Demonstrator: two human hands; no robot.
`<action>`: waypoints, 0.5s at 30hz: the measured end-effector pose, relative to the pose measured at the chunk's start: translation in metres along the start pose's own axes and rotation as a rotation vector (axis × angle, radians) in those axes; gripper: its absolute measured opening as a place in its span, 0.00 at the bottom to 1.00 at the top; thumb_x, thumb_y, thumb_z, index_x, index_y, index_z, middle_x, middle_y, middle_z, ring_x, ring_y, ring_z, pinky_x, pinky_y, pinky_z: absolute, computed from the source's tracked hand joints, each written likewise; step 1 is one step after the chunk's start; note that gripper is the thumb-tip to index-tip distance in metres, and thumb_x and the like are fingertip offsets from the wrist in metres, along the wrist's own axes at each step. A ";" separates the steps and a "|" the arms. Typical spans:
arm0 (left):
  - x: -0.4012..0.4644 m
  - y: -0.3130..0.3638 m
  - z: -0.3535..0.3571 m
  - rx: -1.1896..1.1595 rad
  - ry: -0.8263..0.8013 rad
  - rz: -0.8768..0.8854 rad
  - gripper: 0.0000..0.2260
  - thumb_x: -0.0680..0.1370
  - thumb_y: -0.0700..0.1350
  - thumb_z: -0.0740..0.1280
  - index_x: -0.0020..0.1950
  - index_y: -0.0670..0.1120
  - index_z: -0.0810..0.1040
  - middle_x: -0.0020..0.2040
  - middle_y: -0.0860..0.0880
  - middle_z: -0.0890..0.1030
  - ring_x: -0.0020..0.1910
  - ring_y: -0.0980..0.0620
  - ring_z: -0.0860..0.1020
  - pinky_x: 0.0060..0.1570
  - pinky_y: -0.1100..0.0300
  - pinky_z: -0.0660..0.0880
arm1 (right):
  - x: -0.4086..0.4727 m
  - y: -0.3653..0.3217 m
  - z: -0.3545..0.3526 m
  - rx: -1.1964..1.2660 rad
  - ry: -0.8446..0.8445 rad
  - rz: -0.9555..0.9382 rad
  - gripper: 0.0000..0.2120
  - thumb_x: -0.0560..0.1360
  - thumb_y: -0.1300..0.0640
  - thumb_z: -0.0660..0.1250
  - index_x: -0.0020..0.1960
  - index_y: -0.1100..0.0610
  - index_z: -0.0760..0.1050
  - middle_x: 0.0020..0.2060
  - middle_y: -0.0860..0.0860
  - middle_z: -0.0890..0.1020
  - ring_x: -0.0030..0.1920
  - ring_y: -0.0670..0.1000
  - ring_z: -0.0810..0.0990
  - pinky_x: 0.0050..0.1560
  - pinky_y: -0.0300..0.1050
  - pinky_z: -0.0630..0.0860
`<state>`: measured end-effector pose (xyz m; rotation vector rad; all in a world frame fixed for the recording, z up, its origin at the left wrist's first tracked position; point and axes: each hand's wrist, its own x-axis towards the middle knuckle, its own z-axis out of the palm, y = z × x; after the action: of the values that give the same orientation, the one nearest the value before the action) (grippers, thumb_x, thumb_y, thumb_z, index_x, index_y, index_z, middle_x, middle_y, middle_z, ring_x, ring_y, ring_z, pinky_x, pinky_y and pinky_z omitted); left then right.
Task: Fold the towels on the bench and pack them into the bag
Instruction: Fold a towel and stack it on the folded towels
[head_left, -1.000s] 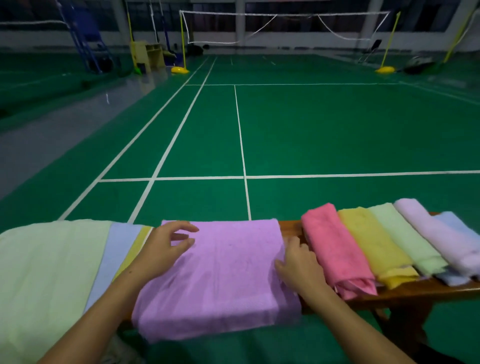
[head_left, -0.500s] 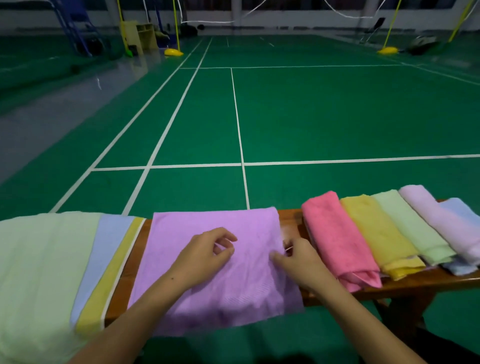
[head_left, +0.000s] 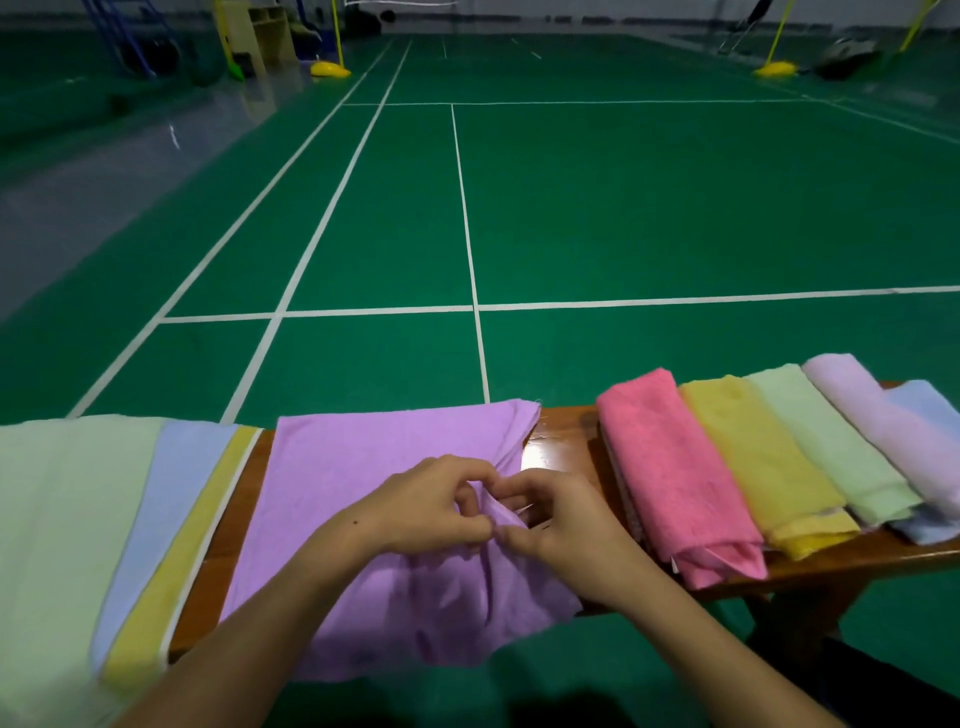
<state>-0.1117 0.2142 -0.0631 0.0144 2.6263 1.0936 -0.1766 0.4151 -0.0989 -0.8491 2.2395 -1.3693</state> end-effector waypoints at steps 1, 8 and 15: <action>0.000 -0.001 0.000 -0.028 -0.003 -0.009 0.12 0.74 0.47 0.69 0.58 0.54 0.80 0.40 0.52 0.87 0.31 0.53 0.83 0.38 0.48 0.84 | 0.001 0.000 0.000 0.030 0.007 -0.002 0.18 0.72 0.65 0.78 0.60 0.53 0.83 0.49 0.47 0.88 0.50 0.46 0.87 0.52 0.44 0.83; -0.004 -0.002 -0.003 -0.150 0.104 0.067 0.05 0.77 0.37 0.72 0.51 0.46 0.82 0.37 0.45 0.86 0.32 0.39 0.85 0.37 0.43 0.84 | 0.002 -0.010 -0.007 0.143 0.011 -0.016 0.19 0.72 0.66 0.79 0.61 0.56 0.80 0.50 0.52 0.86 0.47 0.49 0.86 0.49 0.43 0.83; -0.016 -0.007 -0.018 -0.231 0.266 0.051 0.05 0.79 0.35 0.70 0.50 0.44 0.80 0.40 0.45 0.85 0.38 0.43 0.86 0.36 0.46 0.81 | -0.015 -0.003 -0.020 0.073 -0.243 0.077 0.10 0.74 0.62 0.79 0.52 0.59 0.81 0.40 0.53 0.85 0.38 0.45 0.81 0.40 0.42 0.79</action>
<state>-0.1002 0.1954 -0.0517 -0.1217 2.7201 1.5036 -0.1760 0.4374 -0.0870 -0.8459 2.0048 -1.2342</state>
